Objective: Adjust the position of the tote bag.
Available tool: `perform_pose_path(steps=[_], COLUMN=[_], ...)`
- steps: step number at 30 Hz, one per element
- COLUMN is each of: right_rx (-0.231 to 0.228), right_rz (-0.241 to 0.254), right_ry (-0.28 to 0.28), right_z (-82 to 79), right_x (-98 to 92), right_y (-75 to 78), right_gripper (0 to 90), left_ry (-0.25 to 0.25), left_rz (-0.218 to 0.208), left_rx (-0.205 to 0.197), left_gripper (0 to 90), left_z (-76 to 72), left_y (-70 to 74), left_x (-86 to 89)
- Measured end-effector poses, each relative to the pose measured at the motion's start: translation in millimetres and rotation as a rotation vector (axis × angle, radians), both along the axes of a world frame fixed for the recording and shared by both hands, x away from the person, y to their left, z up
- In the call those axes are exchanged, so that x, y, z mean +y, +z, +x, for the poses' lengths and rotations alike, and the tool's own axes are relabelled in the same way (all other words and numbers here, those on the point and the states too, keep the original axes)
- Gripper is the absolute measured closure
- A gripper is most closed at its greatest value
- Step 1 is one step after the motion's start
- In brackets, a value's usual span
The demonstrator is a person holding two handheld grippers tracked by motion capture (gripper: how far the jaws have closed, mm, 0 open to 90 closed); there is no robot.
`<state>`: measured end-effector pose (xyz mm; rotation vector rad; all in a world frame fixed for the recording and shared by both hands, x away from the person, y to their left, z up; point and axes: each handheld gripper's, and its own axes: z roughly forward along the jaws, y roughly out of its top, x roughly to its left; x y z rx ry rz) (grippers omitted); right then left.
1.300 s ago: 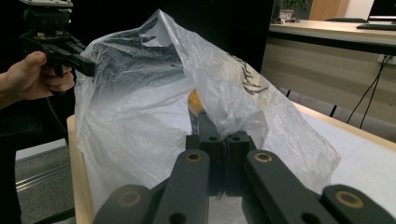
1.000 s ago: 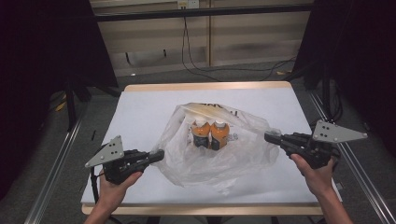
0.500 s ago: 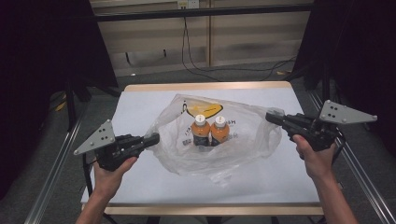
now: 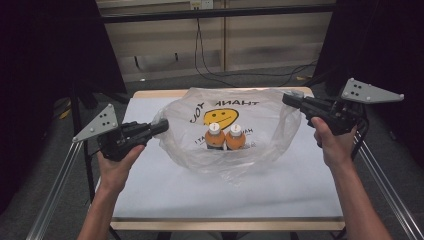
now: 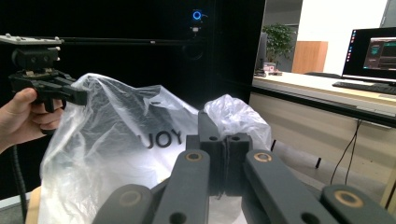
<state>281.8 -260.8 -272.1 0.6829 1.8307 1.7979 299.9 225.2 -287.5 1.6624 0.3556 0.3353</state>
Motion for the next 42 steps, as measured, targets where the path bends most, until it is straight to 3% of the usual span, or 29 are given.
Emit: perform_pose_path(steps=[2, 4, 8, 10, 17, 22, 25, 30, 34, 42], right_rx=[-0.002, -0.006, -0.018, -0.027, -0.036, -0.011, 0.012, 0.03, 0.057, 0.102], right_rz=[-0.002, 0.005, 0.02, 0.027, 0.019, 0.023, 0.019, 0.007, -0.013, -0.032], right_ry=[-0.002, -0.003, 0.0, 0.0, -0.031, -0.076, -0.095, -0.092, -0.087, -0.083], right_z=[3.1, 5.5, 8.6, 10.1, 22.6, 37.1, 45.3, 47.5, 47.7, 42.9], right_x=[0.6, 0.8, 2.4, 3.9, 6.9, 2.0, -0.9, -1.0, 0.7, -3.6], right_y=[4.0, 7.6, 13.0, 16.4, 31.1, 35.2, 32.2, 17.5, 6.3, -13.5], right_gripper=[89.3, 89.3, 89.3, 89.3, 89.4, 89.4, 89.4, 89.4, 89.5, 89.5], left_ry=[0.007, -0.006, -0.003, 0.003, 0.044, 0.071, 0.086, 0.079, 0.077, 0.096], left_rz=[-0.009, 0.009, -0.011, -0.013, -0.011, -0.026, -0.028, -0.008, 0.0, 0.066], left_rx=[-0.009, -0.026, -0.042, -0.039, -0.001, 0.027, 0.049, 0.048, 0.081, 0.117], left_gripper=[88.3, 88.3, 88.4, 88.4, 88.6, 88.7, 88.7, 88.8, 88.8, 88.8], left_z=[1.6, 1.2, 4.6, 6.2, 35.9, 53.4, 62.7, 62.3, 64.3, 64.1], left_y=[5.4, 12.6, 23.9, 25.5, 31.5, 30.5, 25.3, 16.1, 2.5, -12.4], left_x=[0.1, 0.9, 4.1, 4.5, 15.5, 22.7, 25.8, 25.1, 24.1, 28.5])
